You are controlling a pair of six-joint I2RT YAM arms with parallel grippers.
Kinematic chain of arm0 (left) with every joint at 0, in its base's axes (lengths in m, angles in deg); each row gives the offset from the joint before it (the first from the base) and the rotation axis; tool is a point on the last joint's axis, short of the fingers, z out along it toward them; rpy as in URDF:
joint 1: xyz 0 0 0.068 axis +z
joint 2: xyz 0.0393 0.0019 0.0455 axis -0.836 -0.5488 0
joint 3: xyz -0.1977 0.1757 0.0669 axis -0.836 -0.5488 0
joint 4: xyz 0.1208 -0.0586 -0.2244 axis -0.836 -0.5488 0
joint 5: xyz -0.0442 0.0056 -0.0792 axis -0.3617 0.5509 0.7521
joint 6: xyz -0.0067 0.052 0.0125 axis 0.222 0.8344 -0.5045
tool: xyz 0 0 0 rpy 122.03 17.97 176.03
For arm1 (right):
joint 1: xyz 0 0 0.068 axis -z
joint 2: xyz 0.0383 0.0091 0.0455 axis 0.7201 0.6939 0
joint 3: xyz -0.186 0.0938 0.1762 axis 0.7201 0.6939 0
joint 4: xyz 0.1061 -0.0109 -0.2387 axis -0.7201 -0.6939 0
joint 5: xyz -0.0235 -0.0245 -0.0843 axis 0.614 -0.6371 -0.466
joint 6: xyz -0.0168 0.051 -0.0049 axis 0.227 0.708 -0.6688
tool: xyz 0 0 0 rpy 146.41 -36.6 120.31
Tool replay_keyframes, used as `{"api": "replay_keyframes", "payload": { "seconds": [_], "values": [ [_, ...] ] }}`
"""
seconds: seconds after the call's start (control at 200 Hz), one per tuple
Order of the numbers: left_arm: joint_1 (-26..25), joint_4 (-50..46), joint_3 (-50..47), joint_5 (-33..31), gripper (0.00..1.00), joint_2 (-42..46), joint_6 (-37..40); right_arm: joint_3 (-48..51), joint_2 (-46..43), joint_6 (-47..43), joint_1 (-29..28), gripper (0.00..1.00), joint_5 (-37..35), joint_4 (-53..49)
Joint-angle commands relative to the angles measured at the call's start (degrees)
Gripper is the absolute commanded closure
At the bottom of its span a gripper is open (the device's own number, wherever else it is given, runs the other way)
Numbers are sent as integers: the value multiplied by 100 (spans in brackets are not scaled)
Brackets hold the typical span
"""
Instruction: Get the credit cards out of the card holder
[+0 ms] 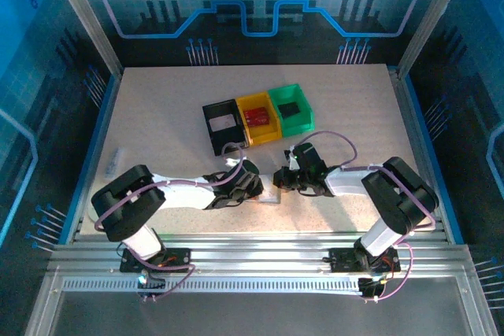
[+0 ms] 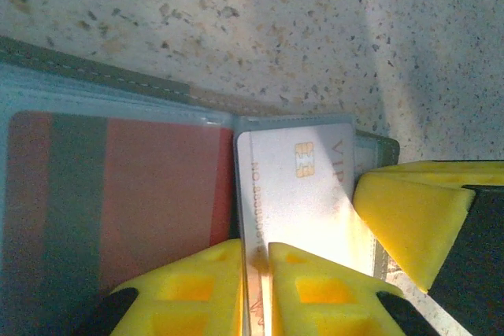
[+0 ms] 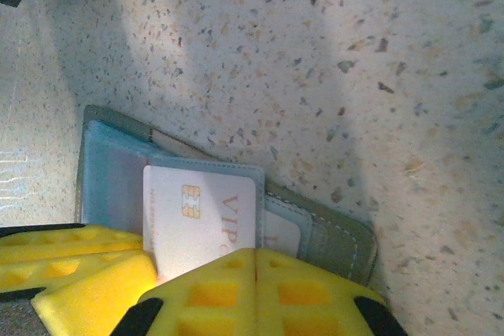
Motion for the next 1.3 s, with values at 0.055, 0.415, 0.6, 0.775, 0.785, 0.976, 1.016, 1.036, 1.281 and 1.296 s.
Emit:
{"api": "replay_keyframes", "payload": {
  "seconds": [0.055, 0.415, 0.6, 0.775, 0.785, 0.976, 1.016, 1.036, 1.281, 1.296],
  "values": [
    [-54, 630, -132, -39, 89, 320, -90, 230, 429, 53, -299, 100, -79, -828],
    [-54, 740, -207, -47, 94, 317, -186, 238, 438, 97, -436, 100, -94, -805],
    [-54, 649, -214, -138, 100, 405, -155, 246, 393, 78, -454, 100, -120, -860],
    [-54, 475, -230, -230, 100, 510, -104, 265, 315, 35, -446, 100, -181, -932],
    [-54, 462, -231, -238, 100, 513, -102, 258, 316, 29, -445, 100, -182, -935],
    [-54, 310, -370, -401, 100, 678, -133, 299, 329, -4, -391, 100, -164, -945],
    [-54, 277, -397, -429, 100, 718, -128, 315, 317, 0, -384, 100, -181, -940],
    [-54, 250, -405, -453, 100, 738, -127, 323, 315, -2, -375, 100, -182, -938],
    [-50, 112, -546, -578, 100, 905, -142, 360, 323, -50, -292, 100, -183, -938],
    [-54, 104, -555, -586, 100, 917, -145, 359, 324, -50, -289, 100, -182, -939]
  ]
}}
